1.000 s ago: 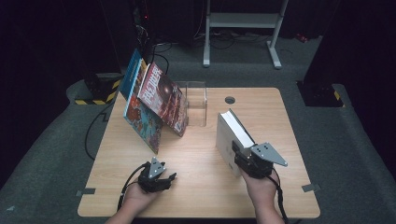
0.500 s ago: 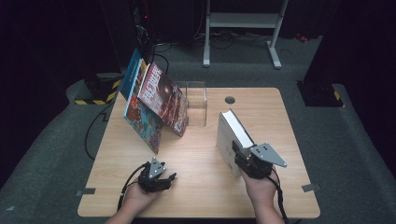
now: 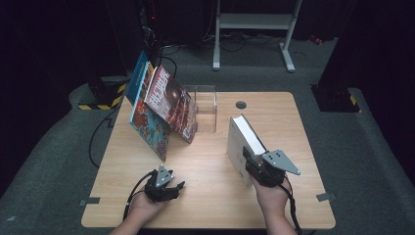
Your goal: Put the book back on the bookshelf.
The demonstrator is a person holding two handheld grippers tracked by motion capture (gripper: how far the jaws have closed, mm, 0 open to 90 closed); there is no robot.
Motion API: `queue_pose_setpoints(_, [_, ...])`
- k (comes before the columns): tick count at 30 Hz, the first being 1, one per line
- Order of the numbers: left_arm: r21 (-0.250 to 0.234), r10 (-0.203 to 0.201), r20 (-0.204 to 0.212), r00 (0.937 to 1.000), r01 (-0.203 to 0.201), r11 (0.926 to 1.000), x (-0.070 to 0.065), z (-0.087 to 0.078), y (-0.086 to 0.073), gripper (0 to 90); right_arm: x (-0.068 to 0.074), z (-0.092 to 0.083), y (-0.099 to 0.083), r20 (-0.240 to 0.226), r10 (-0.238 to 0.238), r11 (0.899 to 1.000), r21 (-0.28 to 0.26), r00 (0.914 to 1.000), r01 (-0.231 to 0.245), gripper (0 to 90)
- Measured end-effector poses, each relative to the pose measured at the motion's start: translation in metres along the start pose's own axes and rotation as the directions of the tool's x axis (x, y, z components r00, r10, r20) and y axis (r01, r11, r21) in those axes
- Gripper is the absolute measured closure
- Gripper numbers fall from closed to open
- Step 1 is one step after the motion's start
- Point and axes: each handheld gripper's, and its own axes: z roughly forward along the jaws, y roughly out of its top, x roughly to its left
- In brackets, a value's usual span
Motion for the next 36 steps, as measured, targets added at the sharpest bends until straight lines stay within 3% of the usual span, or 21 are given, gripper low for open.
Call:
queue_pose_setpoints(4, [0.001, 0.002, 0.002, 1.0, -0.002, 1.0, 0.0, 0.0, 0.0, 36.5, 0.004, 0.0, -0.001, 0.011, -0.021, 1.0, -0.01, 0.9997, 0.021, 53.2])
queue_pose_setpoints(12, [0.0, 0.001, 0.006, 1.0, -0.001, 1.0, 0.0, 0.0, 0.0, 36.6, 0.008, 0.004, 0.004, 0.018, -0.014, 1.0, -0.014, 0.9997, 0.015, 54.1])
queue_pose_setpoints(17, [-0.001, -0.004, 0.007, 1.0, 0.004, 1.0, 0.0, 0.0, 0.0, 36.6, 0.011, 0.006, 0.011, -0.008, -0.019, 1.0, -0.019, 0.9998, 0.019, 54.2])
queue_pose_setpoints(24, [-0.005, 0.001, 0.01, 0.9999, -0.001, 1.0, 0.001, 0.0, 0.0, 36.7, 0.026, 0.013, 0.028, -0.046, -0.019, 0.999, -0.045, 0.9987, 0.017, 54.1])
queue_pose_setpoints(36, [-0.005, -0.007, 0.008, 0.9999, 0.007, 1.0, 0.0, 0.0, 0.0, 36.9, 0.047, 0.041, 0.043, -0.081, -0.015, 0.997, -0.077, 0.9966, 0.009, 54.0])
